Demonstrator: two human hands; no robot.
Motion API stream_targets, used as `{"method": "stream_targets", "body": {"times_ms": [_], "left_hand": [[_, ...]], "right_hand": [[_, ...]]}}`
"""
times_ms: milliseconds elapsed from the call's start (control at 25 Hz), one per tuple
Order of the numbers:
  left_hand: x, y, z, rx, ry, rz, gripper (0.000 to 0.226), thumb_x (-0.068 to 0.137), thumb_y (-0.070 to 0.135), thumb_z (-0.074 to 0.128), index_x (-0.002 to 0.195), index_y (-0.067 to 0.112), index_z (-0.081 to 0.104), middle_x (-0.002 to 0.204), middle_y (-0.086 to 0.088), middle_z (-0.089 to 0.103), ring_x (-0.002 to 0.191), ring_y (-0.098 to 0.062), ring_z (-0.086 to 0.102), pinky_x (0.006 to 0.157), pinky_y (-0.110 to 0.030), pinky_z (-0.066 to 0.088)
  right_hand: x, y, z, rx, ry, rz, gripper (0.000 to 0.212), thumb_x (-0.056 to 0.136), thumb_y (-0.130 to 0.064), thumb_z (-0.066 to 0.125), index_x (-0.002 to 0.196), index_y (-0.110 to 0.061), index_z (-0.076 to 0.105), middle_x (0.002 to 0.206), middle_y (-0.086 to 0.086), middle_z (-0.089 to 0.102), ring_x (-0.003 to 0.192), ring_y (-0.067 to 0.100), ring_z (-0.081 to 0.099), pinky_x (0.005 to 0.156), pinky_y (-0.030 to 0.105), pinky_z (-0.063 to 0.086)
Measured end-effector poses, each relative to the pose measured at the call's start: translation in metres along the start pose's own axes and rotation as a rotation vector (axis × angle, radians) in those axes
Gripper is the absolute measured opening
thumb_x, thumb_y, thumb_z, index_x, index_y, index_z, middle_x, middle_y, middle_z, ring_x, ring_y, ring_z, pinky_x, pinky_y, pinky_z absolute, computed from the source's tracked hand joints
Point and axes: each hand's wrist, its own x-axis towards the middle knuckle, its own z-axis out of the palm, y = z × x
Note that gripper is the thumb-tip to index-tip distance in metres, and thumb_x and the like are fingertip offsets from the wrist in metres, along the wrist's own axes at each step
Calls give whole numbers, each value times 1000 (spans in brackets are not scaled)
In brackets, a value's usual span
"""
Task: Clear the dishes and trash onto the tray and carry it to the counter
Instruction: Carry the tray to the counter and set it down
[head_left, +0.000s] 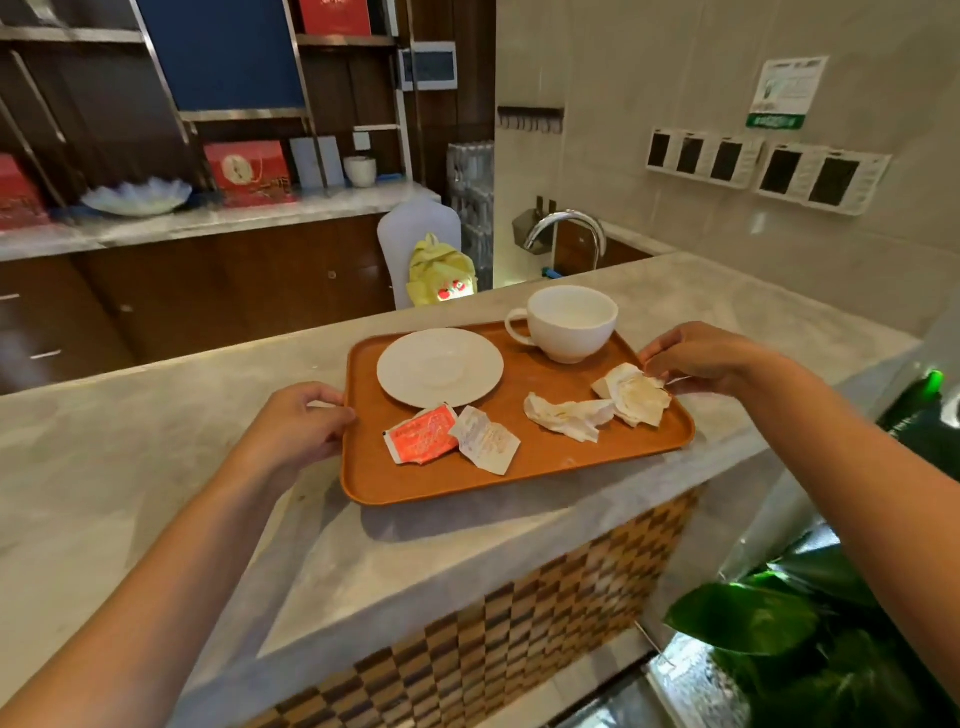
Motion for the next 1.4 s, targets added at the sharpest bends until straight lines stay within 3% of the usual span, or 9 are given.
{"method": "stream_targets", "body": {"times_ms": [240, 480, 640, 840, 1040, 1200, 1400], "left_hand": [[42, -4, 37, 28, 140, -78, 6, 88, 6, 58, 84, 10, 59, 79, -13, 61, 72, -24, 60, 59, -31, 49], [67, -6, 65, 47, 220, -117, 6, 89, 8, 56, 87, 11, 61, 70, -6, 63, 60, -16, 61, 38, -18, 42], [82, -8, 77, 84, 226, -135, 6, 89, 8, 56, 92, 8, 62, 70, -8, 62, 61, -18, 60, 41, -21, 44], [94, -9, 87, 137, 230, -124, 7, 89, 5, 56, 85, 8, 61, 66, -7, 60, 57, -16, 57, 39, -20, 42], [105, -17, 82, 279, 187, -65, 17, 87, 9, 60, 74, 20, 59, 75, 0, 61, 68, -13, 57, 58, -26, 44], [110, -22, 83, 337, 172, -57, 5, 86, 10, 63, 87, 15, 63, 80, -3, 61, 74, -20, 58, 72, -33, 48], [109, -21, 81, 427, 178, 2, 19, 81, 10, 69, 100, 8, 69, 72, 0, 59, 60, -10, 58, 56, -24, 44]], "right_hand": [[80, -11, -1, -89, -36, 29, 11, 84, -1, 60, 82, -11, 62, 92, 9, 58, 86, 18, 55, 76, 30, 51], [129, -13, -3, -144, -39, 45, 11, 83, -2, 61, 80, -12, 61, 84, 7, 57, 75, 16, 53, 82, 33, 49], [145, -11, -4, -162, -52, 52, 10, 84, -1, 60, 82, -11, 62, 77, 8, 56, 67, 15, 52, 62, 26, 47], [155, -2, -4, -217, -46, 48, 14, 84, 1, 58, 96, -3, 64, 74, 11, 57, 60, 14, 51, 52, 23, 42], [160, -5, -4, -282, -51, 45, 13, 83, 0, 59, 92, -9, 62, 79, 8, 59, 64, 14, 55, 51, 22, 46], [161, -3, -4, -289, -37, 57, 11, 84, 0, 60, 91, -8, 61, 80, 7, 57, 66, 15, 55, 52, 22, 48], [164, -1, -2, -257, -1, 6, 12, 81, 1, 63, 91, -7, 64, 85, 9, 59, 67, 16, 57, 52, 23, 48]]}}
